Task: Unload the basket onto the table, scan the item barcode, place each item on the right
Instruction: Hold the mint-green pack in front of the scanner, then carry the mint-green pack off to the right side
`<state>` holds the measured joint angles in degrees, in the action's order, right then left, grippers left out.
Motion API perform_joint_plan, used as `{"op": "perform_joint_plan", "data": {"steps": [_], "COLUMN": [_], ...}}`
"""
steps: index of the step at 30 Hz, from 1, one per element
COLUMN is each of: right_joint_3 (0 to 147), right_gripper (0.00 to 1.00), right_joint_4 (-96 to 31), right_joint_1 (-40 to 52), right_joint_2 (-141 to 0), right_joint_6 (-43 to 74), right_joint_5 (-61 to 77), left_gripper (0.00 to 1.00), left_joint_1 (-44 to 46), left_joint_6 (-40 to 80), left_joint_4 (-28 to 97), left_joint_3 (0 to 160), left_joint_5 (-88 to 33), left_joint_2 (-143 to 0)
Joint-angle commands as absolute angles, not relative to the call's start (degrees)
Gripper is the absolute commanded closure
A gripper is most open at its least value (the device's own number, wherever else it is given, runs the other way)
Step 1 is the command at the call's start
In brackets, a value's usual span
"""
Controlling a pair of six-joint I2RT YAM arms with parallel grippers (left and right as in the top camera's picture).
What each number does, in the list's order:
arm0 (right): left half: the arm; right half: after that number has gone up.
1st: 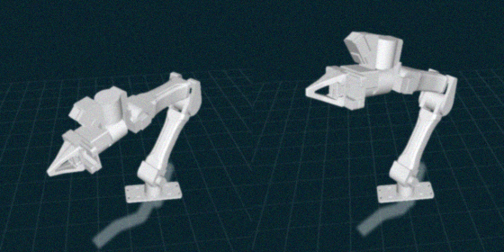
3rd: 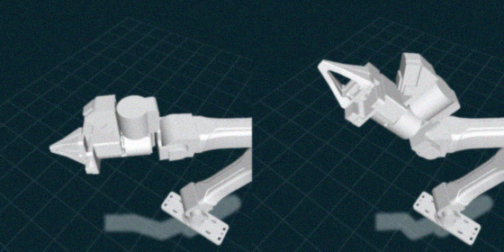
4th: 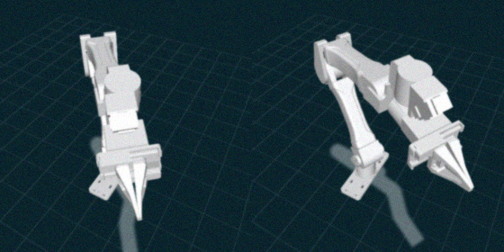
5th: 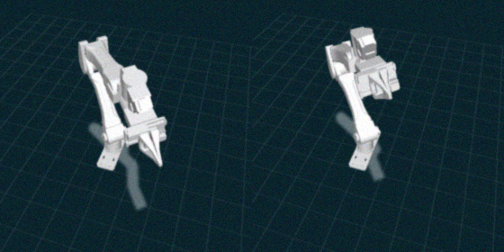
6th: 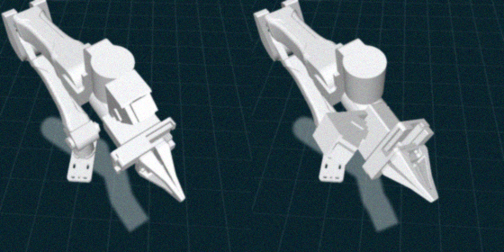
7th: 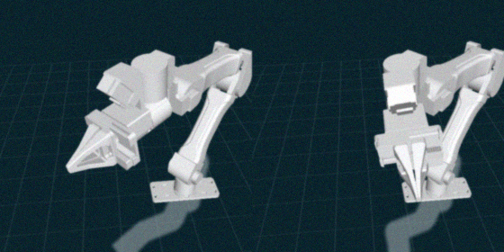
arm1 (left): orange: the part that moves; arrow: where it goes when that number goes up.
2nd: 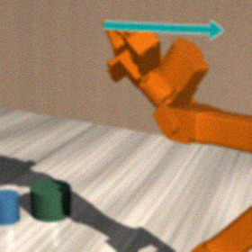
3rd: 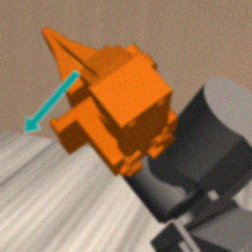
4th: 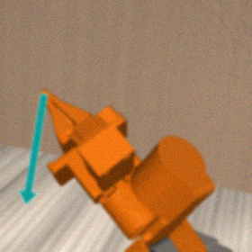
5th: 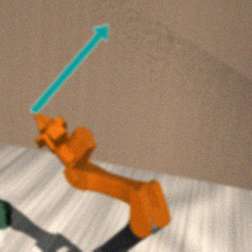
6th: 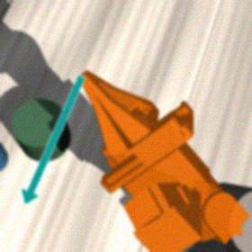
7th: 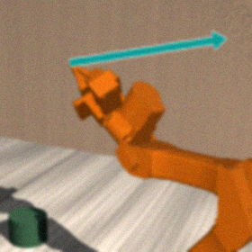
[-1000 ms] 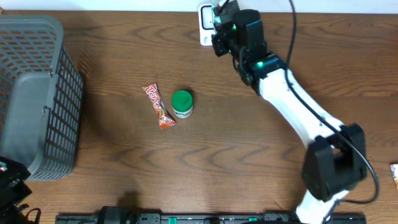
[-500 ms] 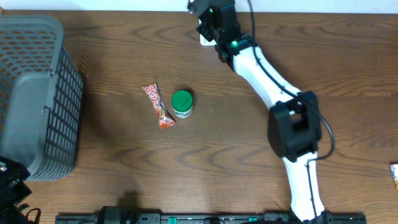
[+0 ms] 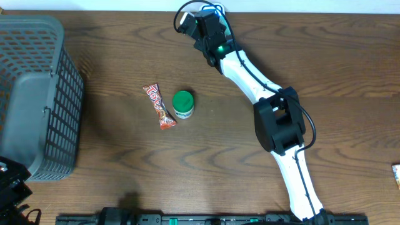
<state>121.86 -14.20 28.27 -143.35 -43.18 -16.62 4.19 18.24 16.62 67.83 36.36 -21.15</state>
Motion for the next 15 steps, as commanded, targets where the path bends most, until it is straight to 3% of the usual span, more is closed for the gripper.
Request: {"op": "perform_joint_plan", "data": {"steps": [1, 7, 15], "right_joint_3": [123.2, 123.2, 123.2], "right_gripper": [0.99, 0.99, 0.99], "right_joint_4": [-15.8, -28.1, -64.9], "right_joint_1": [29.6, 29.8, 22.2], "right_joint_2": [-142.0, -132.8, -119.0], "right_joint_6": [-44.6, -39.1, -24.5], "right_joint_5": [-18.7, -20.1, -26.2], "left_gripper": [0.02, 0.02, 0.02], "left_joint_1": [3.9, 3.9, 3.9], "left_joint_6": [18.8, 18.8, 18.8], "left_joint_4": [16.4, 15.9, 14.9], "left_joint_3": [67.2, 67.2, 67.2], "left_joint_5": [36.5, 36.5, 36.5], "left_joint_2": [-21.0, -21.0, -21.0]}}
